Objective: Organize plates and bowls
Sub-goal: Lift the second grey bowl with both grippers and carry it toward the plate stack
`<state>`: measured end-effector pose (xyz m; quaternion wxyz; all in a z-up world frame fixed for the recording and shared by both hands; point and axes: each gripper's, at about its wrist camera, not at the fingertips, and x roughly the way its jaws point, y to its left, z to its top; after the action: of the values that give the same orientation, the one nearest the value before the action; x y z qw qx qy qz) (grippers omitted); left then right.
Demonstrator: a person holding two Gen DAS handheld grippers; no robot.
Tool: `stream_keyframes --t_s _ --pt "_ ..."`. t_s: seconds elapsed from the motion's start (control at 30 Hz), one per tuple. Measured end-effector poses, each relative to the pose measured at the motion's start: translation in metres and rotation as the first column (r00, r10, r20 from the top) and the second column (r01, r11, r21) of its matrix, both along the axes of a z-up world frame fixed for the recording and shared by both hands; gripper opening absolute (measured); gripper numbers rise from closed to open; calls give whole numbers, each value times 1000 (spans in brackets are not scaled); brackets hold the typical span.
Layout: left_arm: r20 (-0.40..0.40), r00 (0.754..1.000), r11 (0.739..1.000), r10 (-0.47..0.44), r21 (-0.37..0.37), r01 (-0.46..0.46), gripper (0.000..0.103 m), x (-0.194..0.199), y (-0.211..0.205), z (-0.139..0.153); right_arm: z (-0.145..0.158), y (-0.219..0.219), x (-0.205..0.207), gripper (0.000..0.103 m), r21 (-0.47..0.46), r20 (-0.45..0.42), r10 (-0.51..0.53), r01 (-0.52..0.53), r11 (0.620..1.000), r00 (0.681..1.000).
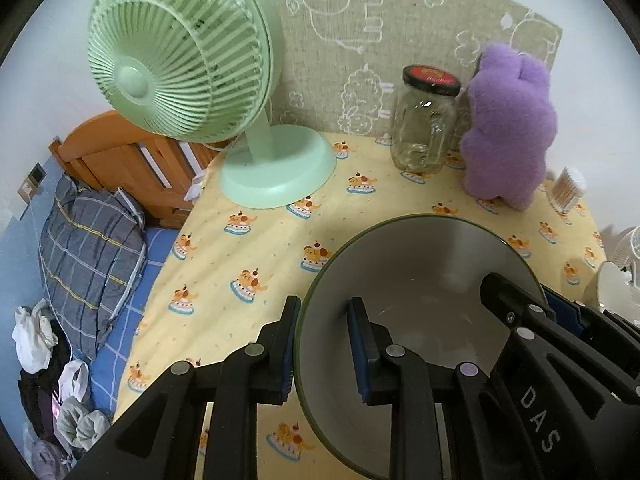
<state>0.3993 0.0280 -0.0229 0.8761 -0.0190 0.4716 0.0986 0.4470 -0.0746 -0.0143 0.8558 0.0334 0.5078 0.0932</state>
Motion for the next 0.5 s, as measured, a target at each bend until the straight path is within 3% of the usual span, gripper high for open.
stream_keyframes --t_s 0.5 --pt "50 998 999 -39 21 38 23 -75 -17 40 50 -21 -82 25 18 50 -32 31 999 998"
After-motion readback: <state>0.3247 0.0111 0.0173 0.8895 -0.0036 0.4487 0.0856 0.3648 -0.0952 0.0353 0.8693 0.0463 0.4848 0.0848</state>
